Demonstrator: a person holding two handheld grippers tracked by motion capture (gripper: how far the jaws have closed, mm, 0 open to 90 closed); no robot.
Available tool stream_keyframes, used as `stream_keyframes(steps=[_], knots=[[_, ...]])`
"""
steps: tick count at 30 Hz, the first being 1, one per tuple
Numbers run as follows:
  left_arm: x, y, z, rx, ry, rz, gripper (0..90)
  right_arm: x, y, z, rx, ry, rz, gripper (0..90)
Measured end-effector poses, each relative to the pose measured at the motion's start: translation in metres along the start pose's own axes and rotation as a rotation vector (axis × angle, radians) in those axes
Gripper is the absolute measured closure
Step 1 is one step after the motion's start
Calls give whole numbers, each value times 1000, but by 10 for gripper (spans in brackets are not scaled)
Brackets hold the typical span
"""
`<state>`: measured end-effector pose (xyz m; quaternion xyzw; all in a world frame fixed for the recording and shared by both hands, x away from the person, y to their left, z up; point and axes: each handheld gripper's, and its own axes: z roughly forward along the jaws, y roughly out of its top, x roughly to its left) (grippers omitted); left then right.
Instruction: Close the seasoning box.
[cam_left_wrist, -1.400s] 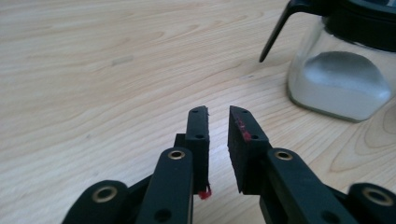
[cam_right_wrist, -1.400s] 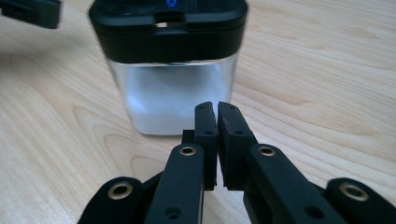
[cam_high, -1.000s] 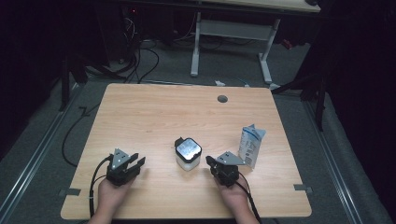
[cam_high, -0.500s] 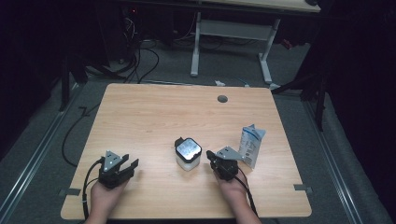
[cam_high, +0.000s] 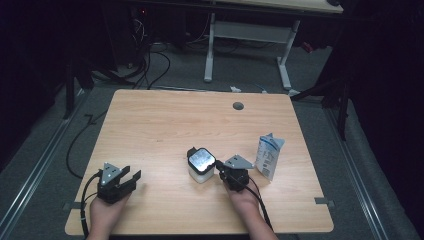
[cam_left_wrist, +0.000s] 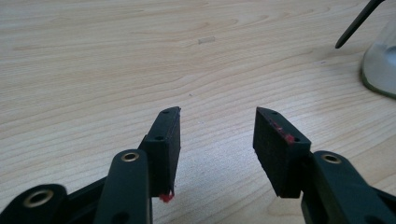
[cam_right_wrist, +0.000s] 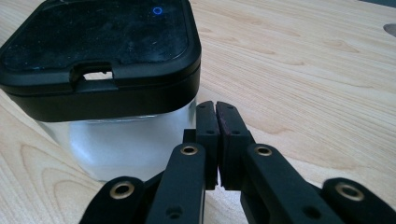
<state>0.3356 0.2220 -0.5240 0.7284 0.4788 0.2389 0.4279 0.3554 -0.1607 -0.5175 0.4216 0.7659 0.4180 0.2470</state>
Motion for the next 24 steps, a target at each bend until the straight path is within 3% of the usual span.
stream_keyframes(steps=[24], knots=[[-2,2,6,7,-12,17,516,19,-6,-14,-10,34,-51,881]])
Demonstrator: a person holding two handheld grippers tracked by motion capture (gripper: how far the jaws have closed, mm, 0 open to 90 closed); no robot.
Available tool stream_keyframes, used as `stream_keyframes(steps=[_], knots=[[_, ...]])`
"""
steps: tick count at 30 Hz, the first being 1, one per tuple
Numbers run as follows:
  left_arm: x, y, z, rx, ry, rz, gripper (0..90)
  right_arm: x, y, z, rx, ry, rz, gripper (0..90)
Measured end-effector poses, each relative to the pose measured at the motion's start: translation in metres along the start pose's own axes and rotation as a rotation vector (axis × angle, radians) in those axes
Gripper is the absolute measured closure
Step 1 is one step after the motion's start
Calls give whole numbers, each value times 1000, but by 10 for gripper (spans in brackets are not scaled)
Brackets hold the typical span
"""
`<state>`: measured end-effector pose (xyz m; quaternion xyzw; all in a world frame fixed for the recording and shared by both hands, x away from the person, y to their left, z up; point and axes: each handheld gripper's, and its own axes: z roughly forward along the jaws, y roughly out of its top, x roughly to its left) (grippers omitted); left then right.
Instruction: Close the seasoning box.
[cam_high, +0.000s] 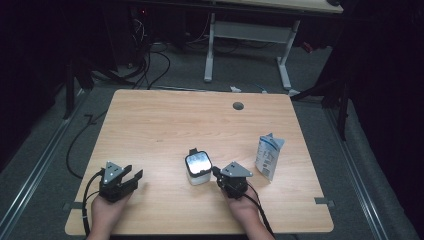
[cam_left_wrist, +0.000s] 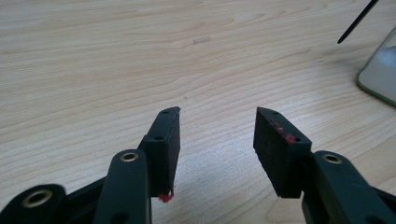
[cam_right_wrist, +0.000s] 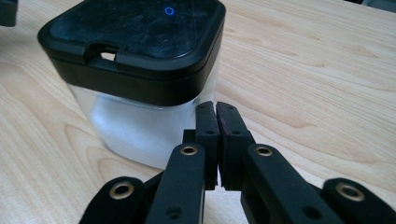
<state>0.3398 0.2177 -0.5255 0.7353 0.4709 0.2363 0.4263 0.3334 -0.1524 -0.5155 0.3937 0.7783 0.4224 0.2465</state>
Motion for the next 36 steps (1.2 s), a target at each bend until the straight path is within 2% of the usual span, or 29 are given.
stream_keyframes(steps=[13,24,36], knots=[[-1,0,1,5,-3,5,513,17,0,-1,-4,34,-43,879],[-1,1,2,4,-8,6,513,29,1,-1,-6,58,-57,877],[-2,1,3,4,-15,5,512,29,1,-1,-7,59,-56,862]])
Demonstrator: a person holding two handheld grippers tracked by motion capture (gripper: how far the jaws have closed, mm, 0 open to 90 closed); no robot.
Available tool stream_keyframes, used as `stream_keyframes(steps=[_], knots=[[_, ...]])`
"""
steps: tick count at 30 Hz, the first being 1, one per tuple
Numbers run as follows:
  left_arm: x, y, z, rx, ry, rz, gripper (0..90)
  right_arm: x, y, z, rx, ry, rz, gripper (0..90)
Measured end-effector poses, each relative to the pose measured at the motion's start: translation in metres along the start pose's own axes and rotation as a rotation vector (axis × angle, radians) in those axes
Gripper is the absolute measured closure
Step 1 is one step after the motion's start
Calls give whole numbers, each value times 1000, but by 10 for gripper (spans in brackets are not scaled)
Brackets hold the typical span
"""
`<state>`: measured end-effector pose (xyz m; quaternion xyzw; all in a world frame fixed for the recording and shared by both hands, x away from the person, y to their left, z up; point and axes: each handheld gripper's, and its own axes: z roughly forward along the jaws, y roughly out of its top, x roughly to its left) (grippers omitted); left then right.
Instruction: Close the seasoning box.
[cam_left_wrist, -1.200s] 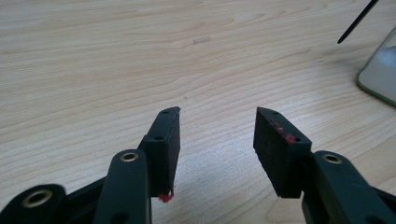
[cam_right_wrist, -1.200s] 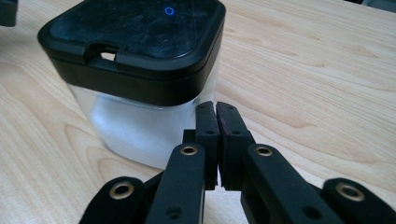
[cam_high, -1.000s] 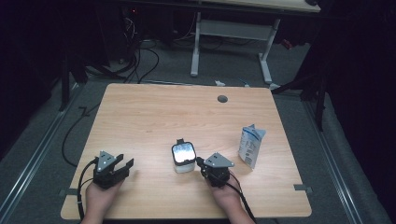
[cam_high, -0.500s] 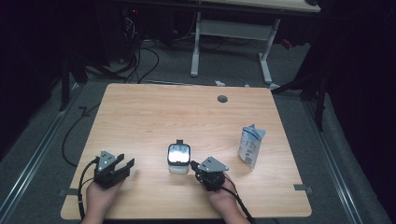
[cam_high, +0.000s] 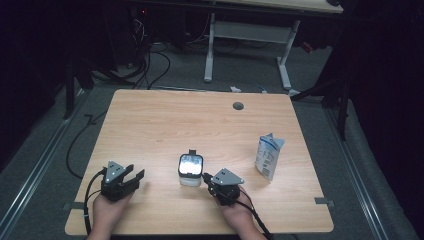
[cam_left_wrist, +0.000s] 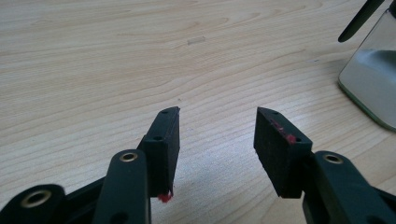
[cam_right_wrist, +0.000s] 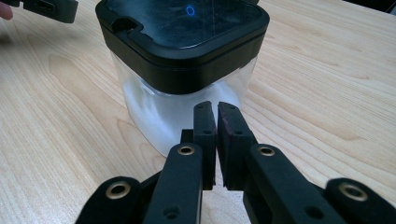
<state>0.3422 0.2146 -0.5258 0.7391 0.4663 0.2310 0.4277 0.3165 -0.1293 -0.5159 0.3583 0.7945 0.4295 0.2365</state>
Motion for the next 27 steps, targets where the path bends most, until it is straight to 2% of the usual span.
stream_keyframes(steps=[5,12,27], knots=[[0,0,0,1,-3,2,512,-4,-1,-1,-4,-5,7,846],[-2,3,5,1,-18,6,512,-20,-6,-12,-6,-47,42,825],[-13,12,20,-1,-58,30,510,-71,-32,-63,-38,-191,164,780]])
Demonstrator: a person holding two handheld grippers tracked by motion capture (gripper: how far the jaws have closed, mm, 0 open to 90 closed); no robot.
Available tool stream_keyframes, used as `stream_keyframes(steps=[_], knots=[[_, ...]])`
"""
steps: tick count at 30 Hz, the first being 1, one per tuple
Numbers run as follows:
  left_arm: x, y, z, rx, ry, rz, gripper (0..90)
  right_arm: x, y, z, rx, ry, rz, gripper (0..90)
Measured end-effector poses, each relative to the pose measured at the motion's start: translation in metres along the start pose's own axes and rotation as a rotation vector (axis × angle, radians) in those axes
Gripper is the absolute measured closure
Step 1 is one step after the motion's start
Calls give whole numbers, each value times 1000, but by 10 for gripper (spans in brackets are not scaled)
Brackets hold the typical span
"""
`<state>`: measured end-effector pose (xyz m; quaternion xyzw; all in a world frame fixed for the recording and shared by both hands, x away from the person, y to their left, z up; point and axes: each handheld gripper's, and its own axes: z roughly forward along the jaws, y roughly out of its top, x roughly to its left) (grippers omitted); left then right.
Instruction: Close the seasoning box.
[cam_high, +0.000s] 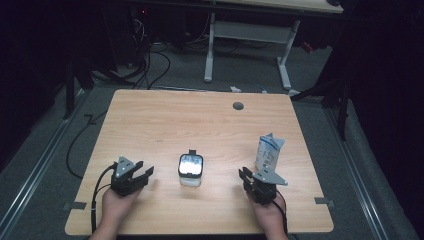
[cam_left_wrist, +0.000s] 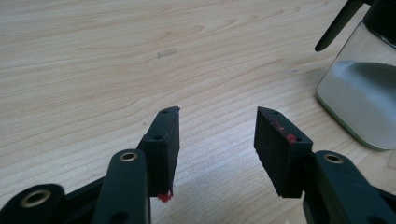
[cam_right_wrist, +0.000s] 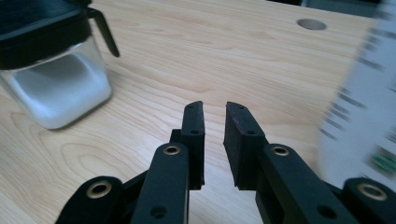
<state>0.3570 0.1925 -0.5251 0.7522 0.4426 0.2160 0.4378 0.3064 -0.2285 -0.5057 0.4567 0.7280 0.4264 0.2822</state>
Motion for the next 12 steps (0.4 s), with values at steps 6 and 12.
stream_keyframes(steps=[6,12], knots=[[-1,0,0,6,-4,2,510,-9,-5,-3,7,-14,25,774],[2,-2,-4,0,5,-9,508,-6,-3,2,11,-5,3,770]])
